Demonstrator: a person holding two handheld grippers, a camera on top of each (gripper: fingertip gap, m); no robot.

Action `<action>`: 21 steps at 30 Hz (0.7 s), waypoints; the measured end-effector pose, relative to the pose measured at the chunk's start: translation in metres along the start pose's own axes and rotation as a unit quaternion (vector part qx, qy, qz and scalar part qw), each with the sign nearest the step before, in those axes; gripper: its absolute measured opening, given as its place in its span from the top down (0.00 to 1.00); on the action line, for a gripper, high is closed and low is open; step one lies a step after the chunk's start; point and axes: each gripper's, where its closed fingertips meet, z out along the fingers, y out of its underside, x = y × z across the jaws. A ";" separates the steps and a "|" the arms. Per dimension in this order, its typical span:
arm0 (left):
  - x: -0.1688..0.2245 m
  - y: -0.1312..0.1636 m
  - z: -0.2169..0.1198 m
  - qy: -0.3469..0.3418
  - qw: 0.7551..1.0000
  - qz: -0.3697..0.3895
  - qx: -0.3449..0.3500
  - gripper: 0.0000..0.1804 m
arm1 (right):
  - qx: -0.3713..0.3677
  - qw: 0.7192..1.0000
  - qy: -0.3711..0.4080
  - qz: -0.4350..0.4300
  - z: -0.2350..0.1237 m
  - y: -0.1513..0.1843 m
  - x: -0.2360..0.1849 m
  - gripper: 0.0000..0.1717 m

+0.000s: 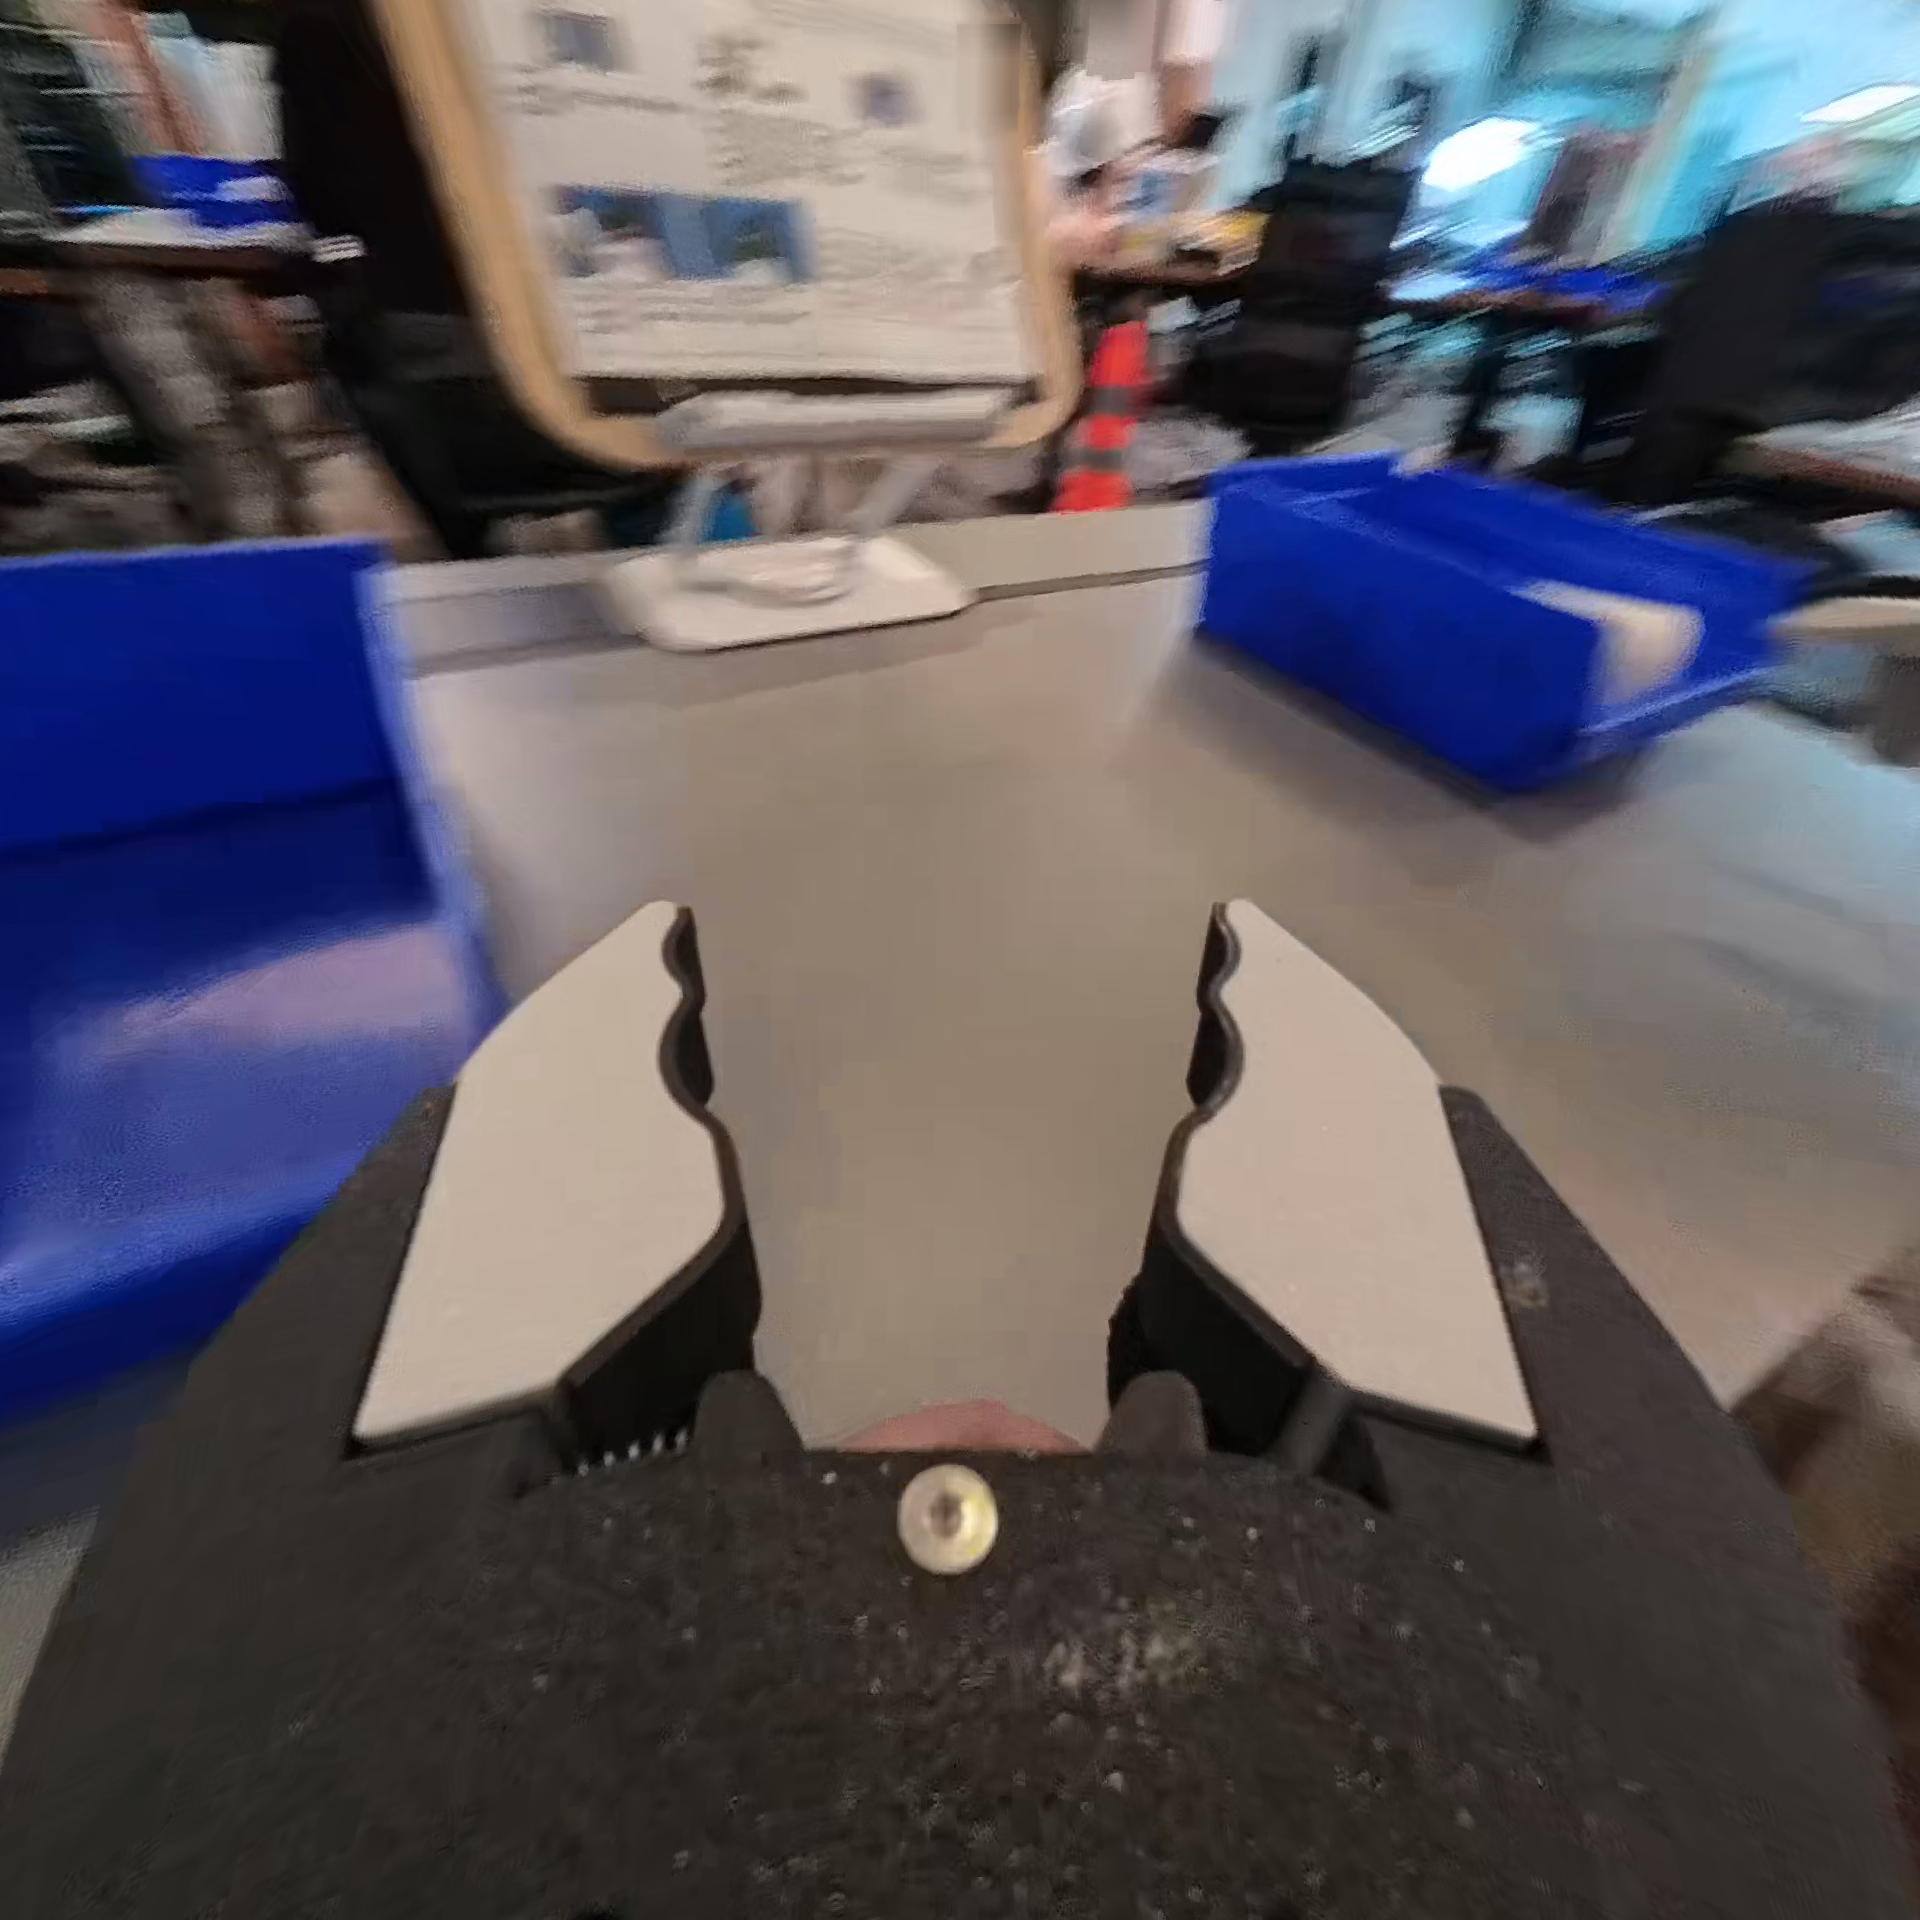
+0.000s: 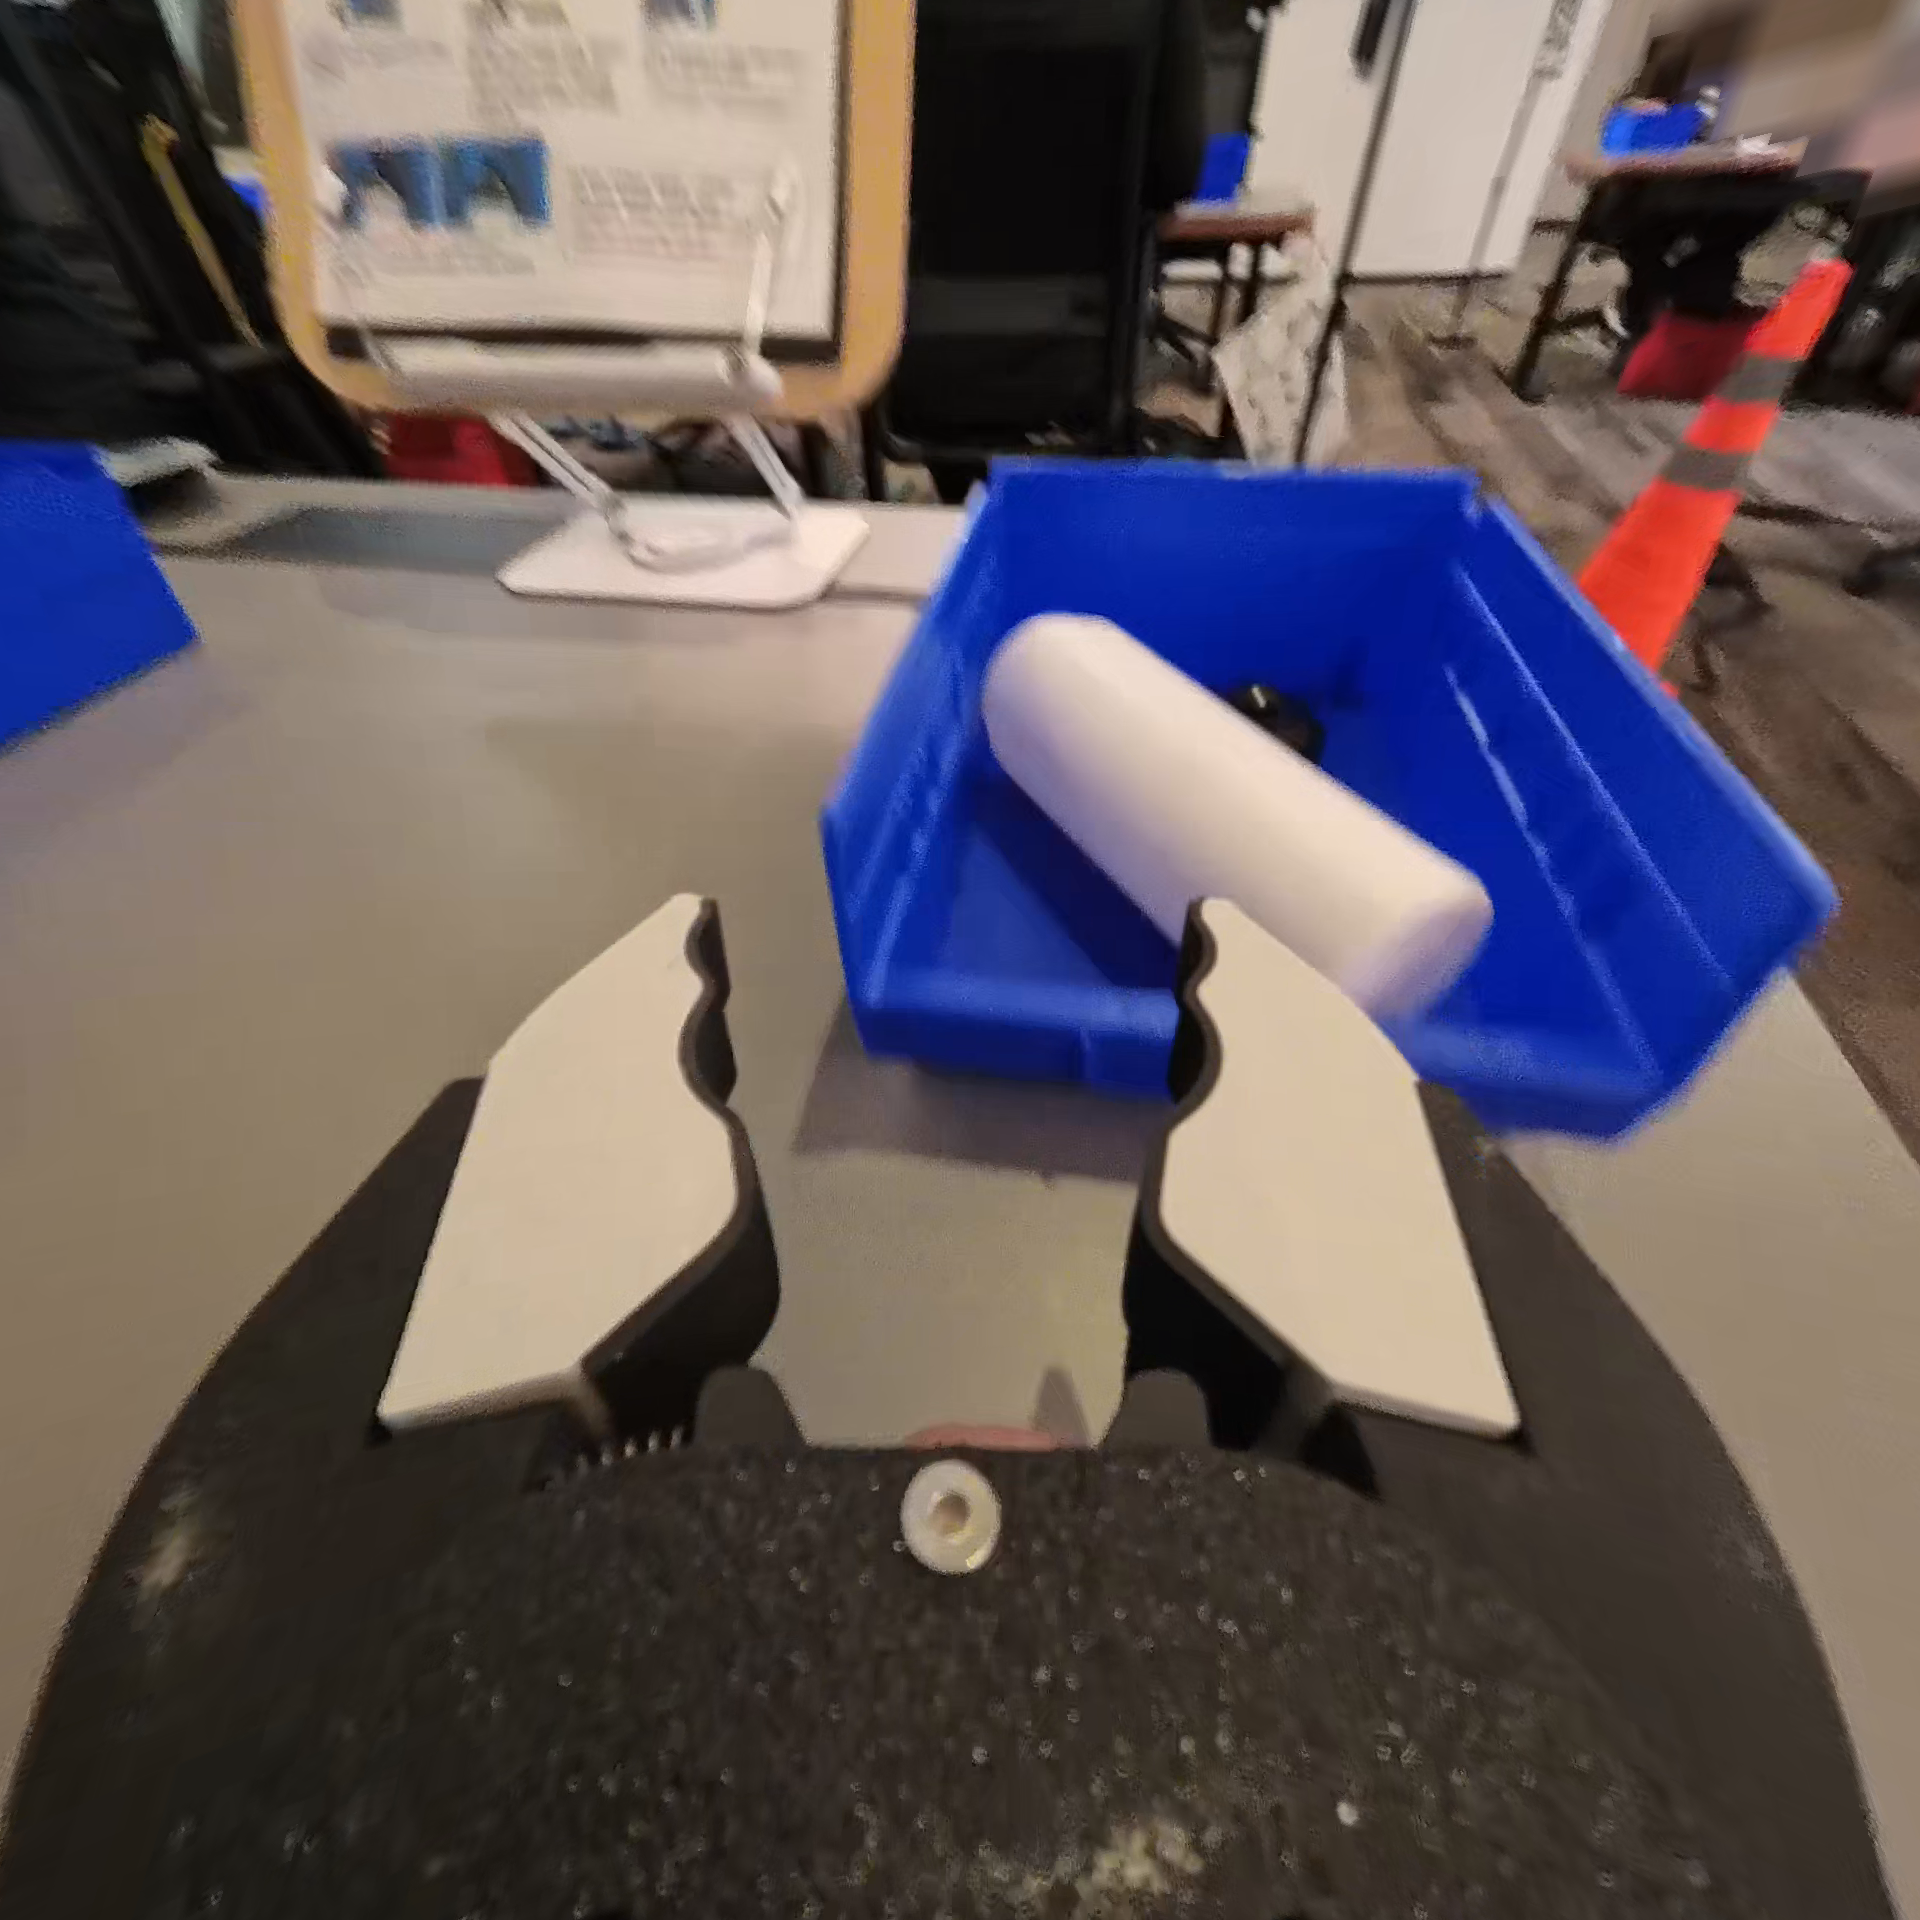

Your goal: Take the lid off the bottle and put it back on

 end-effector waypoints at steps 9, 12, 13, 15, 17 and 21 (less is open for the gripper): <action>-0.073 0.055 -0.064 -0.102 0.989 -0.104 -0.032 0.55 | -0.023 0.997 0.055 -0.046 -0.026 0.042 0.031 0.55; -0.080 0.062 -0.063 -0.114 0.987 -0.098 -0.049 0.55 | -0.021 0.999 0.026 0.006 -0.023 0.044 0.027 0.55; -0.080 0.063 -0.064 -0.117 0.988 -0.090 -0.053 0.55 | -0.015 0.999 0.014 0.027 -0.023 0.043 0.025 0.55; -0.078 0.063 -0.065 -0.123 0.988 -0.077 -0.057 0.54 | -0.011 0.999 0.004 0.046 -0.024 0.043 0.023 0.55; -0.076 0.062 -0.065 -0.124 0.988 -0.072 -0.056 0.54 | -0.014 0.999 0.009 0.038 -0.024 0.043 0.025 0.55; -0.076 0.065 -0.063 -0.125 0.987 -0.071 -0.065 0.54 | -0.013 1.000 0.019 0.019 -0.024 0.041 0.028 0.55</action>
